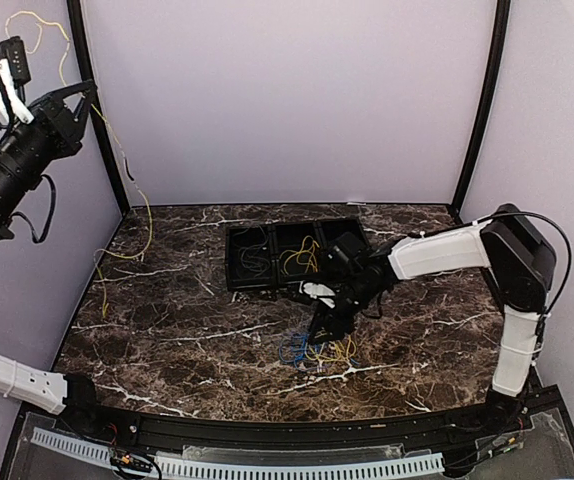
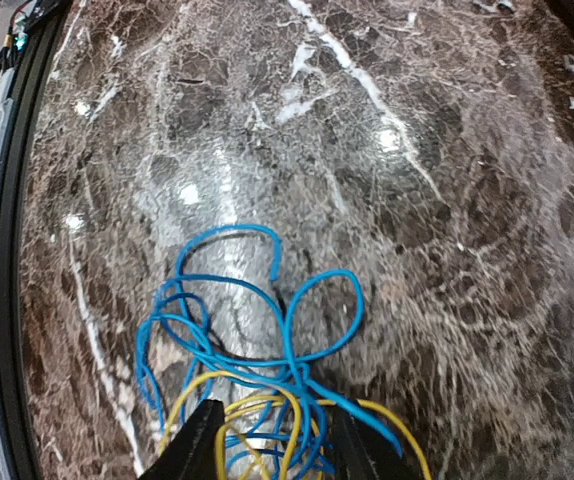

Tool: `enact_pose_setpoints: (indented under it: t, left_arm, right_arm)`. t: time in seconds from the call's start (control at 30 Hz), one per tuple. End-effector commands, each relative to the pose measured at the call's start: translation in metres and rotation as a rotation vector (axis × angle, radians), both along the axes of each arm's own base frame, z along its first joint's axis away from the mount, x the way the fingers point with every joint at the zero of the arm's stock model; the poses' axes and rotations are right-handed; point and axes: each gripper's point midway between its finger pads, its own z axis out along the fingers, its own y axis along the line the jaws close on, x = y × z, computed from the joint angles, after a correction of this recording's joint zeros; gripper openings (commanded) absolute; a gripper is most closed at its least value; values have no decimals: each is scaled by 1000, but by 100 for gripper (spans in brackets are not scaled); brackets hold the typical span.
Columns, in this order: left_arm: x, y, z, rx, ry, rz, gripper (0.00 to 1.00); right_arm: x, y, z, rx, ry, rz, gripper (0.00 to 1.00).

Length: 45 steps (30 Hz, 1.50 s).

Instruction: Untangle the cables

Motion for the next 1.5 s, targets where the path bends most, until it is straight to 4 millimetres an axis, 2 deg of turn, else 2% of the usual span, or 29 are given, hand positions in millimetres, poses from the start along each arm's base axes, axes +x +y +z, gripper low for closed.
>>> enact_pose_setpoints:
  t: [0.0,0.1,0.23,0.5,0.63,0.8,0.93,1.1,1.17,1.2,1.23,1.27,1.3,1.33,1.37,1.47]
  left_arm:
    - [9,-29,-16,39,25,-26,0]
    - [15,-50,-25,68,47,-49,0]
    - [24,-79,-31,113,85,-102,0]
    - [55,-127,-50,164,174,-206,0]
    - [76,-146,-56,176,205,-252,0]
    - [105,-176,-57,223,248,-315,0]
    - [129,-187,-53,222,259,-330,0]
    - [163,-187,-49,200,262,-298,0]
    - [176,-185,-43,185,249,-283,0]
    - [184,-190,-50,193,260,-279,0]
    - [189,-185,-42,182,246,-272,0]
    - [200,-190,-52,191,263,-268,0]
    - [204,-186,-44,178,251,-264,0]
    - [214,-190,-53,185,266,-262,0]
    - [219,-188,-49,176,257,-255,0]
    - [237,-192,-62,175,267,-243,0]
  right_arm:
    - [-17,-18,60,115,-30,99,44]
    - [-26,-30,92,200,-33,138,49]
    - [-20,-44,125,291,-20,109,57]
    - [17,-76,149,320,-140,-46,61]
    - [36,-102,163,393,-228,-173,62]
    - [45,-127,146,356,-362,-263,63]
    - [54,-134,132,300,-379,-291,63]
    - [67,-142,115,219,-427,-309,63]
    - [70,-144,115,209,-442,-318,63]
    - [70,-145,116,211,-449,-318,62]
    - [69,-145,116,211,-453,-316,63]
    - [69,-145,115,210,-455,-318,62]
    - [70,-146,115,208,-459,-318,63]
    - [70,-146,114,203,-459,-319,62]
    - [71,-147,113,199,-461,-320,63]
    - [72,-147,112,191,-463,-320,62]
